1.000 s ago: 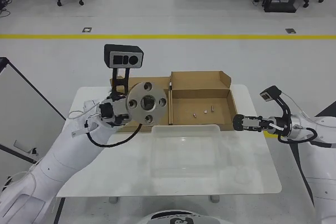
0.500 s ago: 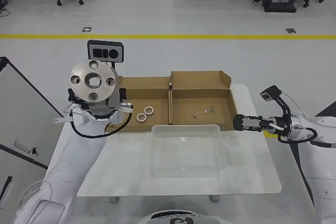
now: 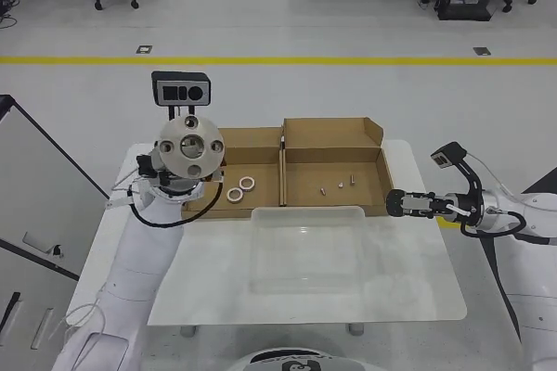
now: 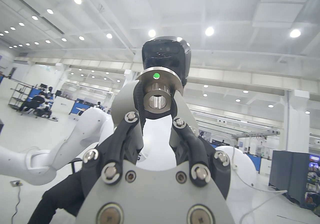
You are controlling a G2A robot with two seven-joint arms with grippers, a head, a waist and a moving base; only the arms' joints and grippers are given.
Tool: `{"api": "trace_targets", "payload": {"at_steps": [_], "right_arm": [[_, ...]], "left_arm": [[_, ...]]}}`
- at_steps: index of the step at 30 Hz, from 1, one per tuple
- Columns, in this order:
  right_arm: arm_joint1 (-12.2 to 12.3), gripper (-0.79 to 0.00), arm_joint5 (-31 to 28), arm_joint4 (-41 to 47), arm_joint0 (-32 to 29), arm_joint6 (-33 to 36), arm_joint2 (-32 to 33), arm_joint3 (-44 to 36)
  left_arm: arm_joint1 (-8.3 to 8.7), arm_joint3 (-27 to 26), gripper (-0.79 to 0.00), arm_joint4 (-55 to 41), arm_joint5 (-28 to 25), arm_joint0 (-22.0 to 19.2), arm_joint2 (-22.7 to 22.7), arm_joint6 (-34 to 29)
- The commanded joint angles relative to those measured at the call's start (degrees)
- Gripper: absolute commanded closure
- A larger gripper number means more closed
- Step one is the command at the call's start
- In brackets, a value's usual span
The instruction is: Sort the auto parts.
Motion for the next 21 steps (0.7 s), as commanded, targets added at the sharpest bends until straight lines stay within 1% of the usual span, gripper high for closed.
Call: {"api": "trace_targets", "payload": {"at_steps": [1,6,11,15,21], "right_arm": [[0.0,-0.785,0.0,0.0,0.0,0.0,0.0,0.0],[0.0,-0.785,0.0,0.0,0.0,0.0,0.0,0.0],[0.0,-0.785,0.0,0.0,0.0,0.0,0.0,0.0],[0.0,-0.785,0.0,0.0,0.0,0.0,0.0,0.0],[0.0,-0.785,0.0,0.0,0.0,0.0,0.0,0.0]], "left_arm": [[-0.45,0.2,0.000,3.0,-0.6,0.3,-0.5,0.6],[-1.24,0.1,0.000,9.4,-2.3,0.7,-1.7,2.3],[-1.64,-0.2,0.000,14.5,-3.9,1.0,-2.5,3.9],[-2.15,-0.5,0.000,10.8,-3.1,1.4,-1.8,3.2],[-3.33,0.4,0.000,0.6,-0.3,1.9,-1.6,0.3]]}}
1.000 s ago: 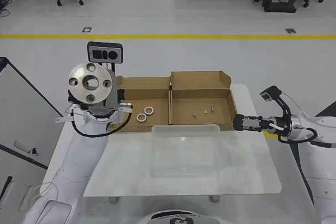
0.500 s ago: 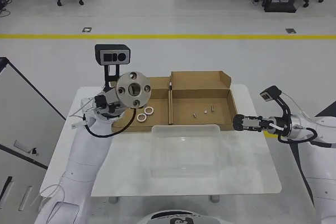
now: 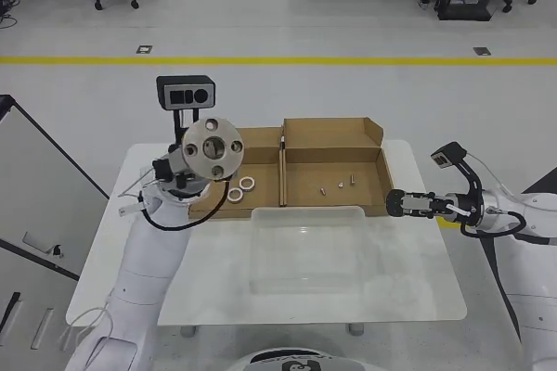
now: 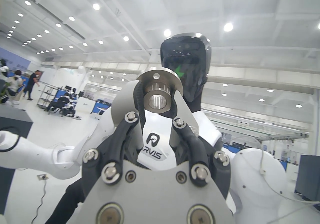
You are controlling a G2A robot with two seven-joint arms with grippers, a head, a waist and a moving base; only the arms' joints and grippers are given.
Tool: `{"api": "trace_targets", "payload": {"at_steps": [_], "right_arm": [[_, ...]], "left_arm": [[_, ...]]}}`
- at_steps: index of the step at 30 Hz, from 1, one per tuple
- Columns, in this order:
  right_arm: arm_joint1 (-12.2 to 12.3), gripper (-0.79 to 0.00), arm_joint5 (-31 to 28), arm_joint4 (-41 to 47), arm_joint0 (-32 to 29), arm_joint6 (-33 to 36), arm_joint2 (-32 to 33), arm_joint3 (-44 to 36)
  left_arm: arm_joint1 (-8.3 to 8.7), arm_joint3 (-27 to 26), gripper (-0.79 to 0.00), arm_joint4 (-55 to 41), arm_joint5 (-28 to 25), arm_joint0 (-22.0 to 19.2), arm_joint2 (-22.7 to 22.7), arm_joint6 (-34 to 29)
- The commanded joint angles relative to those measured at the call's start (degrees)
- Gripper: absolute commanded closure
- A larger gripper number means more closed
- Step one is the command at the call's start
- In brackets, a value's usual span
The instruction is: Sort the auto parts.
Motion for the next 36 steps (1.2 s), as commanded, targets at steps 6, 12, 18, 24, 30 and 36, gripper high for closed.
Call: {"api": "trace_targets", "payload": {"at_steps": [6,12,18,24,30,36], "right_arm": [[0.0,-0.785,0.0,0.0,0.0,0.0,0.0,0.0],[0.0,-0.785,0.0,0.0,0.0,0.0,0.0,0.0],[0.0,-0.785,0.0,0.0,0.0,0.0,0.0,0.0],[0.0,-0.785,0.0,0.0,0.0,0.0,0.0,0.0],[0.0,-0.785,0.0,0.0,0.0,0.0,0.0,0.0],[0.0,-0.785,0.0,0.0,0.0,0.0,0.0,0.0]], "left_arm": [[-1.49,2.1,0.000,-8.3,2.4,0.1,-0.3,-2.3],[-2.16,3.0,0.000,-3.8,1.9,-0.1,-2.0,-1.9],[-2.43,3.4,0.000,3.1,0.3,0.4,-3.3,-0.3],[-2.48,3.1,0.000,9.9,-1.3,0.5,-4.4,1.3],[-2.45,2.5,0.000,13.9,-2.7,0.8,-4.6,2.7],[-2.82,3.3,0.000,6.4,-1.0,1.0,-3.5,1.0]]}}
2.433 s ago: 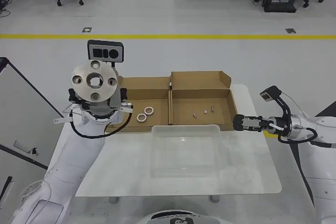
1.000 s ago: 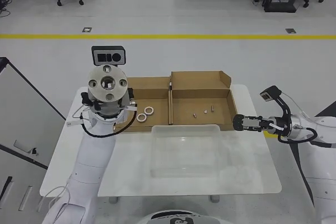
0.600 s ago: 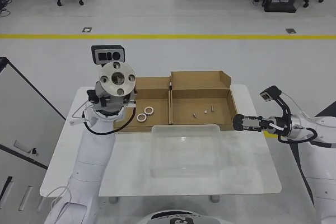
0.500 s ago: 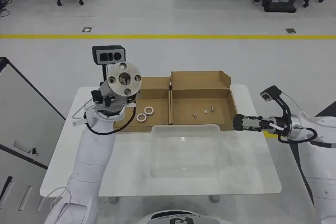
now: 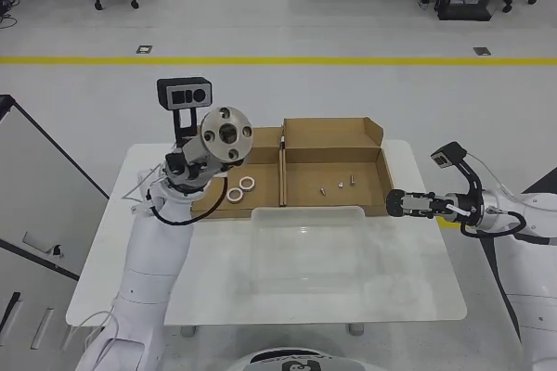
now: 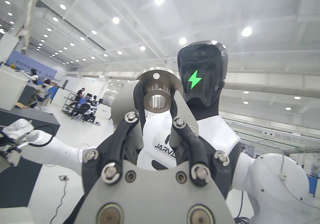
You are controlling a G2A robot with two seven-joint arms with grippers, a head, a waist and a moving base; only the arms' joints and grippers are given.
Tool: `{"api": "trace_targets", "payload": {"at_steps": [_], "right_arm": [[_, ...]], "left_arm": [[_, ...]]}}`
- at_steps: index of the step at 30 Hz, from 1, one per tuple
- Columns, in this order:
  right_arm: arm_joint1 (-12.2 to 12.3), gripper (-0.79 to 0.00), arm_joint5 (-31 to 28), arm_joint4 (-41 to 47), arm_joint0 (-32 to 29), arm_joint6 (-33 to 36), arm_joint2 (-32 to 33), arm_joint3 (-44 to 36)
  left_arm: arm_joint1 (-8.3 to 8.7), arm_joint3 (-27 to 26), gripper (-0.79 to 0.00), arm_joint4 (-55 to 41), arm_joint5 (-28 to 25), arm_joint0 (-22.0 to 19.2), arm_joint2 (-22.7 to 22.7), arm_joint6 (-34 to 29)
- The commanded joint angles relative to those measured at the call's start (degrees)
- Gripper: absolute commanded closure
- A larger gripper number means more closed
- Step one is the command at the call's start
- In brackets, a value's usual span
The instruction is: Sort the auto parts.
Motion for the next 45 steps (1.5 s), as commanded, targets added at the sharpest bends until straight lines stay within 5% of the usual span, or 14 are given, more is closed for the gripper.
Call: {"api": "trace_targets", "payload": {"at_steps": [1,15,32,45], "right_arm": [[0.0,-0.785,0.0,0.0,0.0,0.0,0.0,0.0],[0.0,-0.785,0.0,0.0,0.0,0.0,0.0,0.0],[0.0,-0.785,0.0,0.0,0.0,0.0,0.0,0.0],[0.0,-0.785,0.0,0.0,0.0,0.0,0.0,0.0]], "left_arm": [[-0.05,0.5,0.000,-1.2,0.7,-0.1,0.0,-0.7],[-0.10,0.9,0.000,-1.5,1.3,0.0,0.0,-0.3],[2.12,-5.0,0.000,46.6,1.3,1.7,-3.9,18.4],[4.28,-10.1,0.000,75.6,6.3,2.5,-5.9,21.5]]}}
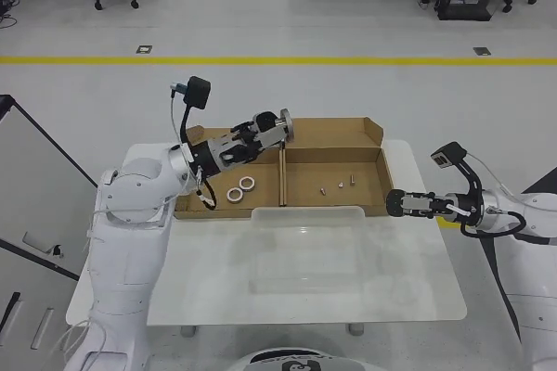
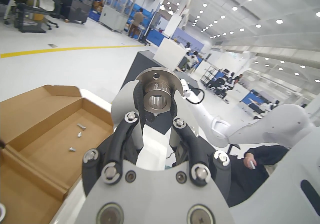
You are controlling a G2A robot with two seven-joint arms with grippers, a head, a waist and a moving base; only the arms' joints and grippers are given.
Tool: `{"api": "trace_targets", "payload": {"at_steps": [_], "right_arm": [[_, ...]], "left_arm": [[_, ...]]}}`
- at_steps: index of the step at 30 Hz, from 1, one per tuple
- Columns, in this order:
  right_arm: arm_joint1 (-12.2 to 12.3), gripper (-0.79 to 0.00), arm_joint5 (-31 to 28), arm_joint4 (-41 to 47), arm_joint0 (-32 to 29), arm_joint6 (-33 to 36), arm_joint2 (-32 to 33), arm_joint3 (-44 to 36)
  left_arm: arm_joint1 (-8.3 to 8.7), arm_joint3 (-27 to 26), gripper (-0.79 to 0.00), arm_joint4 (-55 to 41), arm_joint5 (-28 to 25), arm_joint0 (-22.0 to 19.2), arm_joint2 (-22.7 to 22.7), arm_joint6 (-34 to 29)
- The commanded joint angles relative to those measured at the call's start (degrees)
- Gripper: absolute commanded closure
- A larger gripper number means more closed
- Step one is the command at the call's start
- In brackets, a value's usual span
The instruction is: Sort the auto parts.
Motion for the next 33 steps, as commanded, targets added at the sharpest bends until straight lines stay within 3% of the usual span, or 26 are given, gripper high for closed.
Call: {"api": "trace_targets", "payload": {"at_steps": [1,9,19,33], "right_arm": [[0.0,-0.785,0.0,0.0,0.0,0.0,0.0,0.0],[0.0,-0.785,0.0,0.0,0.0,0.0,0.0,0.0],[0.0,-0.785,0.0,0.0,0.0,0.0,0.0,0.0],[0.0,-0.785,0.0,0.0,0.0,0.0,0.0,0.0]], "left_arm": [[0.28,-0.6,0.000,3.4,1.0,0.2,0.2,-0.3],[1.20,-0.9,0.000,19.2,3.6,0.6,2.4,1.8],[1.91,3.6,0.000,36.6,9.0,-4.2,7.5,-0.1],[2.98,10.2,0.000,48.6,12.7,-8.3,8.1,-2.4]]}}
